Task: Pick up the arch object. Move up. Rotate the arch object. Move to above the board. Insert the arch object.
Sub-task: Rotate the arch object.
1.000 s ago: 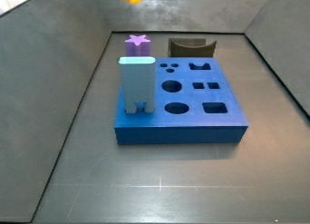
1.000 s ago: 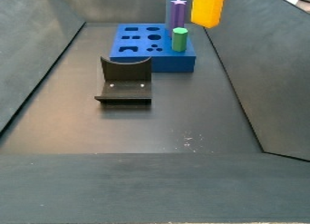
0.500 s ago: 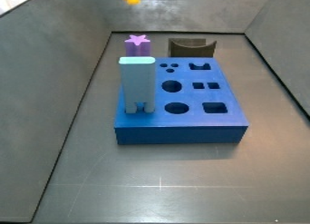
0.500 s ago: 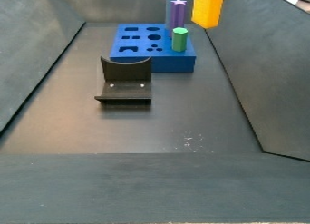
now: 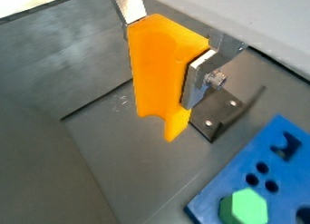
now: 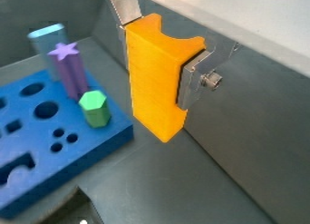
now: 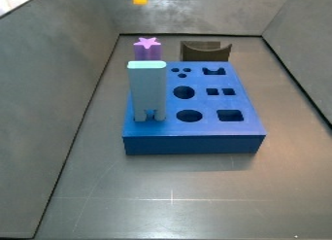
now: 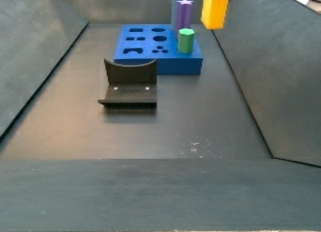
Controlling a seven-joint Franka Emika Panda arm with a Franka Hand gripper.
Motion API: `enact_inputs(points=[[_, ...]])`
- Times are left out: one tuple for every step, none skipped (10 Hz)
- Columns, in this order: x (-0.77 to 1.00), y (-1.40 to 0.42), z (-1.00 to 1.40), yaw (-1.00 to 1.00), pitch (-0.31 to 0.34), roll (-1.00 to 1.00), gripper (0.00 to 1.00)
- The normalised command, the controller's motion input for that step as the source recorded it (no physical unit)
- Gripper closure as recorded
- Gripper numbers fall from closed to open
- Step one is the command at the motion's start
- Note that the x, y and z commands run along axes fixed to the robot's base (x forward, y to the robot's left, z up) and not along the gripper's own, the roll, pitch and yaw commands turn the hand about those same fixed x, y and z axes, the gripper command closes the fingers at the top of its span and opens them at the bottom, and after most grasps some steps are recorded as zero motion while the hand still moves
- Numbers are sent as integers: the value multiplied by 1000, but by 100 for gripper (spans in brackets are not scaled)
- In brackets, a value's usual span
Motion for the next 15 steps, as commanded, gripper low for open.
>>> enact_inputs(points=[[-7,8,8,-1000,0,-4,100],[-6,9,8,-1000,-1,-4,100],[-6,8,8,-1000,-1,-4,100],[-6,9,8,-1000,-1,-4,100],[-6,9,8,-1000,-1,-5,100],[-6,9,8,-1000,-1,-5,100],[-6,9,8,-1000,-1,-6,100],[-6,9,8,-1000,-1,-6,100],[-6,9,8,-1000,-1,-8,100],[-6,9,8,-1000,-1,-9,100],[-6,9,8,-1000,-1,-11,100],[0,0,0,-1000,0,0,100],[0,0,0,-1000,0,0,100],[0,1,0,-1000,0,0,100],[0,4,0,-1000,0,0,100]])
